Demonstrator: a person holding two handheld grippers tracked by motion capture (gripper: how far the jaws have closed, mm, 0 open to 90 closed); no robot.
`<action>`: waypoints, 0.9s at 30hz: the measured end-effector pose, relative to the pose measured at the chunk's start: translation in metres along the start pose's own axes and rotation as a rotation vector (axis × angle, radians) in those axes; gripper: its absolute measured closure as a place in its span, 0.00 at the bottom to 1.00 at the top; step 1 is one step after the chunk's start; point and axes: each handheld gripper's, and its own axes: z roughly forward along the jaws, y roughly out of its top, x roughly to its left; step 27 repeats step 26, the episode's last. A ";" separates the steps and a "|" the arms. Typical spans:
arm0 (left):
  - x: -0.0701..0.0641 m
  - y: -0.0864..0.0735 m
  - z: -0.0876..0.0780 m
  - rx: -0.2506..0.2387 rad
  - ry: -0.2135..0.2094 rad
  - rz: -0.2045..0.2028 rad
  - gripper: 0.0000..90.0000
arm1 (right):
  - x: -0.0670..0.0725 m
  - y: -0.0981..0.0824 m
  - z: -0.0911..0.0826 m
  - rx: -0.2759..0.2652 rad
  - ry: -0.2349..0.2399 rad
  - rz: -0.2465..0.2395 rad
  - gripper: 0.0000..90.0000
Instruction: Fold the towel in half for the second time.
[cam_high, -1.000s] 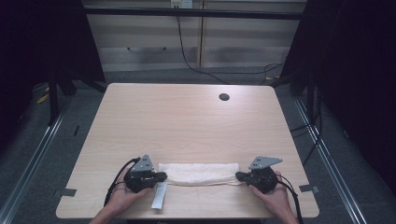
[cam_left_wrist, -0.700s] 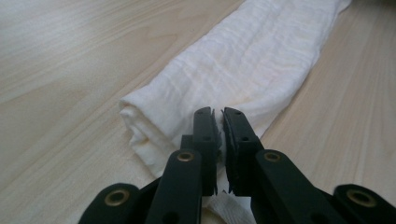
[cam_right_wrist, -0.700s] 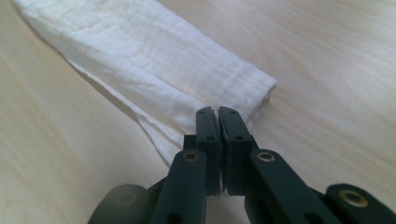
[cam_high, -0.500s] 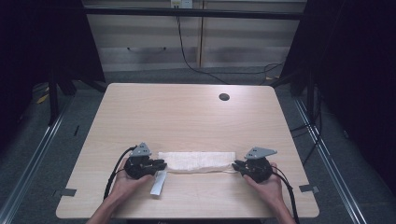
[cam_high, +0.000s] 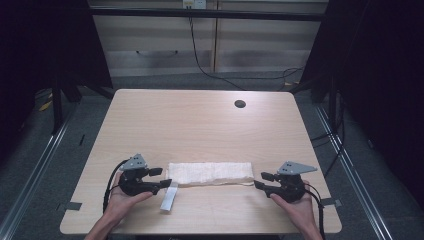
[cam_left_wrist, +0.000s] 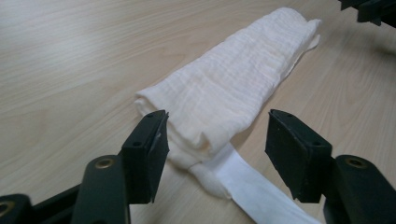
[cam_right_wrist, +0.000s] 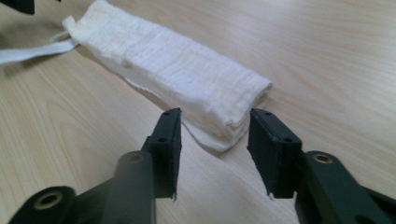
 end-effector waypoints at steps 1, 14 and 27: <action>0.002 -0.001 -0.004 0.001 0.004 -0.003 0.40 | -0.001 0.001 -0.004 -0.011 0.000 0.016 0.54; 0.021 -0.027 -0.040 -0.007 0.112 -0.136 0.27 | -0.026 -0.025 -0.047 -0.081 -0.111 0.139 0.40; 0.031 -0.049 -0.053 -0.032 0.131 -0.175 0.18 | -0.038 -0.051 -0.044 -0.032 -0.189 0.180 0.35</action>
